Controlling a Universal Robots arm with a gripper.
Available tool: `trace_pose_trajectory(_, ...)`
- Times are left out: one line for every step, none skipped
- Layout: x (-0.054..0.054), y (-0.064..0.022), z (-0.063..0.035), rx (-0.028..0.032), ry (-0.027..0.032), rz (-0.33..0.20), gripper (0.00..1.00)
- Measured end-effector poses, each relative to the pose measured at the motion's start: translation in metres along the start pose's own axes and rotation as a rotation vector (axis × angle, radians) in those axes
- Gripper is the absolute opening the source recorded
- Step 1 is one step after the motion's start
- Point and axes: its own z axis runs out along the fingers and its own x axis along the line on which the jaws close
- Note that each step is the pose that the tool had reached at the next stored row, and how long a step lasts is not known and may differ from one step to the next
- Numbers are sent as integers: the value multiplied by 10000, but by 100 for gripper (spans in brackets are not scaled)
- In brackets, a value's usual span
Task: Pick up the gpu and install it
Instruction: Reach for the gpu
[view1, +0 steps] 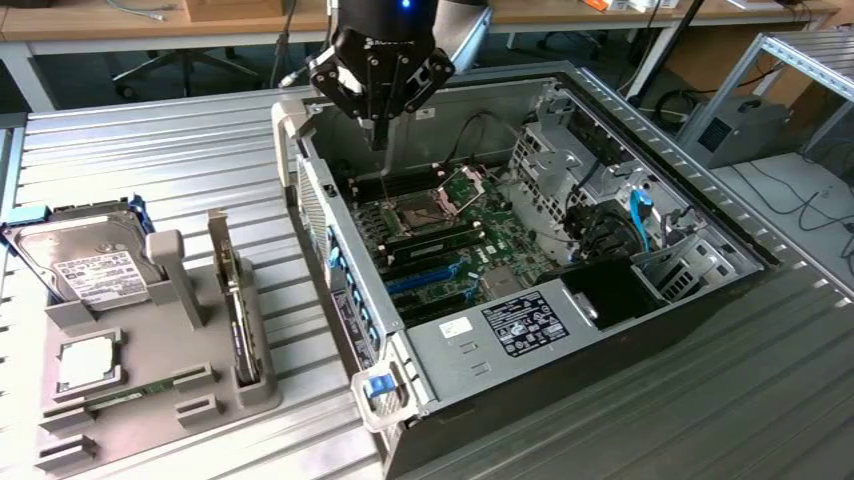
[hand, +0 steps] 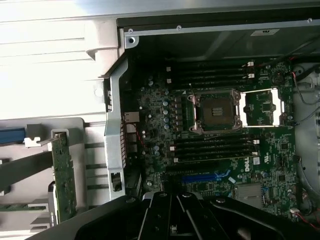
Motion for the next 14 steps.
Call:
trace_pose_trajectory(21,-2,-1,0,0,0,11)
trace_pose_trajectory(38,-3,-1,0,0,0,11)
trace_pose_trajectory(52,-4,-2,0,0,0,11)
trace_pose_trajectory(68,-5,-2,1,0,0,11)
trace_pose_trajectory(84,-6,-3,1,0,-1,11)
trace_pose_trajectory(102,-8,-3,1,0,-1,11)
trace_pose_trajectory(127,-10,-4,1,0,-1,11)
trace_pose_trajectory(147,-11,-4,0,0,0,11)
trace_pose_trajectory(162,-12,-4,0,0,0,11)
trace_pose_trajectory(184,-14,-5,0,0,0,11)
trace_pose_trajectory(198,-15,-6,0,0,0,11)
trace_pose_trajectory(222,-17,-6,0,0,0,11)
trace_pose_trajectory(245,-18,-7,0,0,-1,11)
trace_pose_trajectory(274,-21,-7,0,-1,-1,11)
